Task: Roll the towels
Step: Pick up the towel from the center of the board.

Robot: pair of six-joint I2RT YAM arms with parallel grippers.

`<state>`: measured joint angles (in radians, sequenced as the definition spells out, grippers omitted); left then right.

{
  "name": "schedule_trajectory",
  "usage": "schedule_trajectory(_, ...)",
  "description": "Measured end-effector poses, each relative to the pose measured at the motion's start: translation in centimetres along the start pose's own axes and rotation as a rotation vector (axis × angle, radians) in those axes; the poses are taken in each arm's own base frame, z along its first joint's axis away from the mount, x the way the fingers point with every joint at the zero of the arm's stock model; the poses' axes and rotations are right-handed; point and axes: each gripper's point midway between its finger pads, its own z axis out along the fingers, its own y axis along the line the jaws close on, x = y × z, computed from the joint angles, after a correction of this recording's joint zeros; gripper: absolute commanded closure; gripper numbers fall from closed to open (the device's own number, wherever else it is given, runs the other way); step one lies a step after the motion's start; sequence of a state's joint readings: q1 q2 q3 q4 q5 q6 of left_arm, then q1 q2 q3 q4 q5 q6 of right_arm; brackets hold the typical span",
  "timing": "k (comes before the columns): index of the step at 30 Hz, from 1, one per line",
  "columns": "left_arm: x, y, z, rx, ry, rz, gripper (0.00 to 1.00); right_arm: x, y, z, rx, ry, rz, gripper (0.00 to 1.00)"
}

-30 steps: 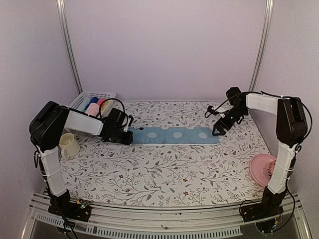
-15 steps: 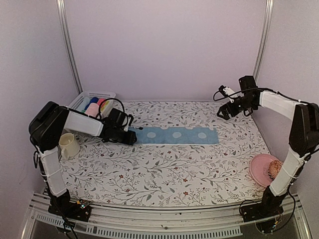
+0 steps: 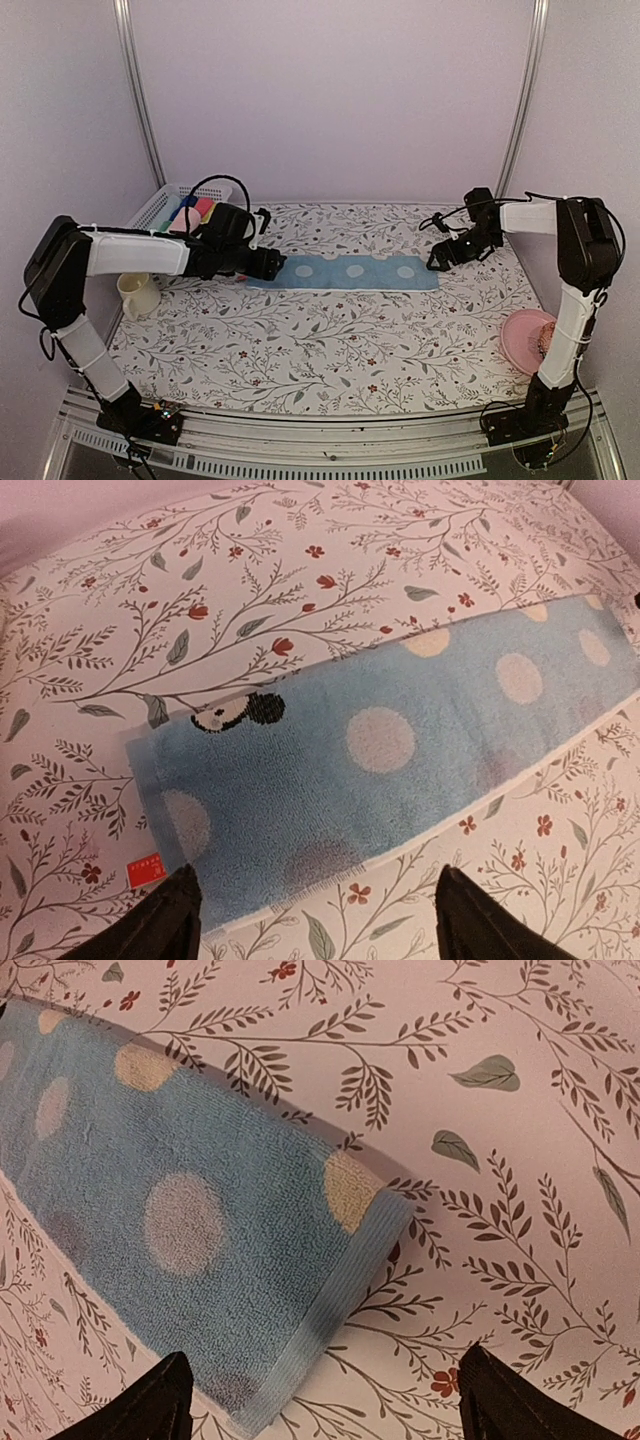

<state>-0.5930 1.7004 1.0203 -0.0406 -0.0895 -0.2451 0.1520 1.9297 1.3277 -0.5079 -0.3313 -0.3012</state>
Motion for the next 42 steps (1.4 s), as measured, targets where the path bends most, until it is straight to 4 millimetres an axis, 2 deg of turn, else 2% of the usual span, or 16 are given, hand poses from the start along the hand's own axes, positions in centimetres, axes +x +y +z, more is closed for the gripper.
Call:
schedule_trajectory(6, 0.1, -0.5, -1.8, -0.014, -0.014, 0.006, 0.18, 1.0, 0.4, 1.6, -0.009, 0.036, 0.023, 0.16)
schedule_trajectory(12, -0.5, -0.2, -3.5, -0.040, -0.045, 0.004, 0.18, 1.9, 2.1, 3.8, -0.020, 0.083, -0.003, 0.20)
schedule_trajectory(15, -0.7, -0.1, -4.1, -0.047, -0.056, 0.003, 0.17, 1.6, 2.4, 4.1, -0.011, 0.076, -0.016, 0.25)
schedule_trajectory(26, -1.8, 0.1, -6.3, -0.079, -0.103, 0.006, 0.15, 1.1, 1.4, 4.8, 0.053, 0.057, -0.009, 0.64)
schedule_trajectory(29, -1.9, 0.3, -6.8, -0.089, -0.113, 0.006, 0.15, 1.0, 1.1, 5.0, 0.073, 0.056, -0.006, 0.79)
schedule_trajectory(30, -1.8, 0.4, -6.9, -0.092, -0.112, 0.007, 0.15, 1.0, 1.0, 5.0, 0.079, 0.055, -0.002, 0.91)
schedule_trajectory(31, -1.8, 0.4, -6.9, -0.094, -0.110, 0.008, 0.14, 0.9, 1.0, 5.0, 0.083, 0.053, -0.005, 0.96)
schedule_trajectory(39, -1.4, 0.4, -7.2, -0.113, -0.099, 0.018, 0.12, 0.8, 1.2, 5.1, 0.081, 0.057, -0.003, 0.98)
schedule_trajectory(42, -1.6, 0.3, -7.6, -0.111, -0.108, 0.020, 0.12, 1.0, 0.6, 4.9, 0.083, 0.060, 0.007, 0.98)
